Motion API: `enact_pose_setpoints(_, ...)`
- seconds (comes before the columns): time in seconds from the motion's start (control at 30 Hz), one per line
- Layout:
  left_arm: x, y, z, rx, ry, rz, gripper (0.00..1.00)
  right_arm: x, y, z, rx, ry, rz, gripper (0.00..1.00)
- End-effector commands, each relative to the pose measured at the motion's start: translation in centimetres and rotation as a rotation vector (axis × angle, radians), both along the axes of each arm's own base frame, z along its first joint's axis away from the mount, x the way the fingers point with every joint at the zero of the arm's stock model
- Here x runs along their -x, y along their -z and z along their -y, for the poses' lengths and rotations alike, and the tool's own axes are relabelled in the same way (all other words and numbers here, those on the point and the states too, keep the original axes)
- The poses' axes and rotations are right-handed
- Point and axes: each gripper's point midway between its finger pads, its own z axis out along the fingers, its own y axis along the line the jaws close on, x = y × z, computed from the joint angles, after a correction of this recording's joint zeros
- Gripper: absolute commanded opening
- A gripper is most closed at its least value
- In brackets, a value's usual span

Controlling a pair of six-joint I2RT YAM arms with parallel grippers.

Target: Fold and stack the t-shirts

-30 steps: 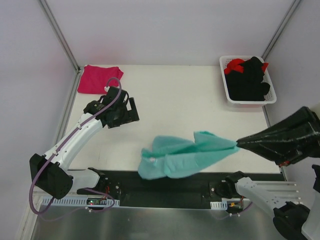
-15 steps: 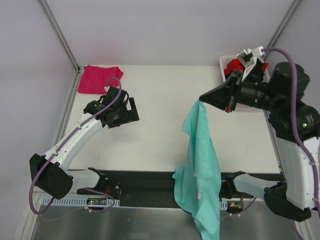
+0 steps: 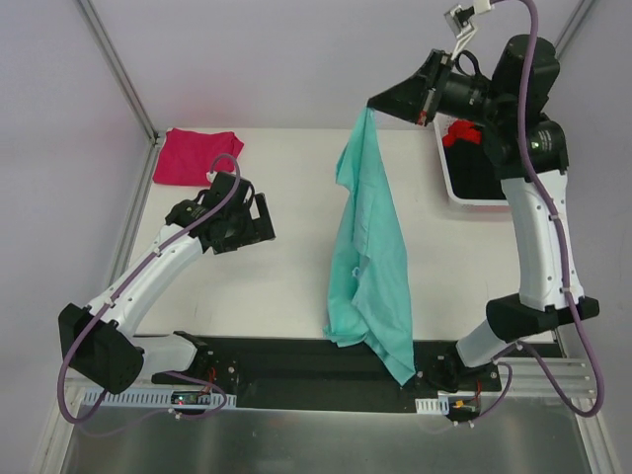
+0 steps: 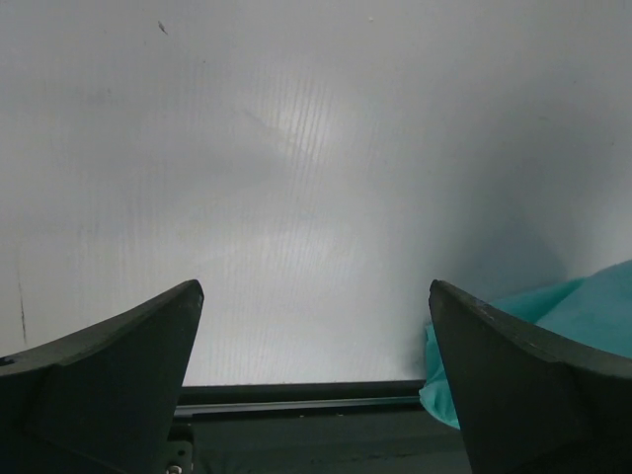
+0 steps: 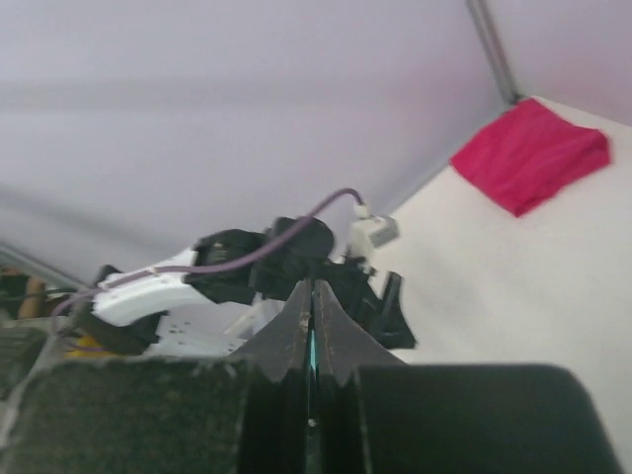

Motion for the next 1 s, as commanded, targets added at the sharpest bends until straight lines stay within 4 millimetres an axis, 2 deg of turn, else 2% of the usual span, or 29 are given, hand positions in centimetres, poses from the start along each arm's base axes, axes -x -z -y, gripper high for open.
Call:
enact_pose_setpoints(0.0,0.4,0.3,-0.3,0.003,-0.015,-0.003,0.99,3.6,-9.0,-2.4,-0.277,-0.253,0.102,0.01)
enact_pose_setpoints(0.07,0.3,0.6,-0.4,-0.004,-0.016,-0.009,0.99,5.5,-10.7,-3.2,-0.311,-0.347,0.111,0.01)
enact_pose_setpoints(0.1,0.3,0.7,-0.4,-0.006,-0.014,-0.011,0.99,6.6,-12.4,-3.1,-0.359,-0.402,0.126,0.01)
enact_pose_setpoints(0.13,0.2,0.7,-0.3,-0.008,-0.014,-0.014,0.99,7.7,-13.1,-3.1,-0.378,-0.446,0.117,0.01)
enact_pose_setpoints(0.23,0.1,0.8,-0.2,-0.008,-0.014,-0.017,0.99,11.0,-14.9,-2.1,-0.417,-0.523,0.159,0.01)
enact_pose_setpoints(0.3,0.0,0.8,-0.1,-0.006,-0.013,-0.016,0.99,12.8,-15.1,-1.5,-0.412,-0.545,0.19,0.01)
enact_pose_setpoints(0.33,0.0,1.0,-0.1,-0.007,-0.013,-0.021,0.99,14.5,-14.9,-1.0,-0.403,-0.554,0.2,0.01)
enact_pose_setpoints(0.43,0.0,1.2,-0.1,-0.01,-0.011,-0.025,0.99,17.0,-14.4,0.1,-0.39,-0.552,0.248,0.01)
enact_pose_setpoints(0.5,0.1,1.5,-0.2,-0.014,-0.01,-0.031,0.99,20.1,-14.1,1.4,-0.381,-0.556,0.287,0.01)
enact_pose_setpoints(0.53,0.0,1.5,-0.1,-0.012,-0.01,-0.032,0.99,21.0,-13.9,1.7,-0.376,-0.555,0.301,0.01)
enact_pose_setpoints(0.57,0.0,1.6,-0.1,-0.013,-0.01,-0.034,0.99,20.9,-13.1,1.7,-0.362,-0.538,0.319,0.01)
enact_pose_setpoints(0.6,0.0,1.6,0.0,-0.009,-0.009,-0.032,0.99,23.0,-12.9,2.6,-0.348,-0.53,0.339,0.01)
enact_pose_setpoints(0.67,-0.1,1.5,0.1,-0.006,-0.006,-0.03,0.99,23.2,-11.7,2.9,-0.308,-0.491,0.402,0.01)
enact_pose_setpoints(0.73,-0.1,1.4,0.2,-0.006,-0.003,-0.028,0.99,23.0,-9.3,2.9,-0.26,-0.458,0.321,0.01)
enact_pose_setpoints(0.77,-0.2,1.3,0.3,-0.005,-0.002,-0.026,0.99,22.4,-8.3,2.9,-0.237,-0.436,0.309,0.01)
enact_pose_setpoints(0.83,-0.2,1.1,0.4,-0.002,0.001,-0.022,0.99,20.5,-5.0,2.7,-0.194,-0.372,0.227,0.01)
enact_pose_setpoints(0.97,-0.1,0.9,0.4,-0.001,0.004,-0.014,0.99,17.8,-0.9,2.3,-0.144,-0.305,0.145,0.01)
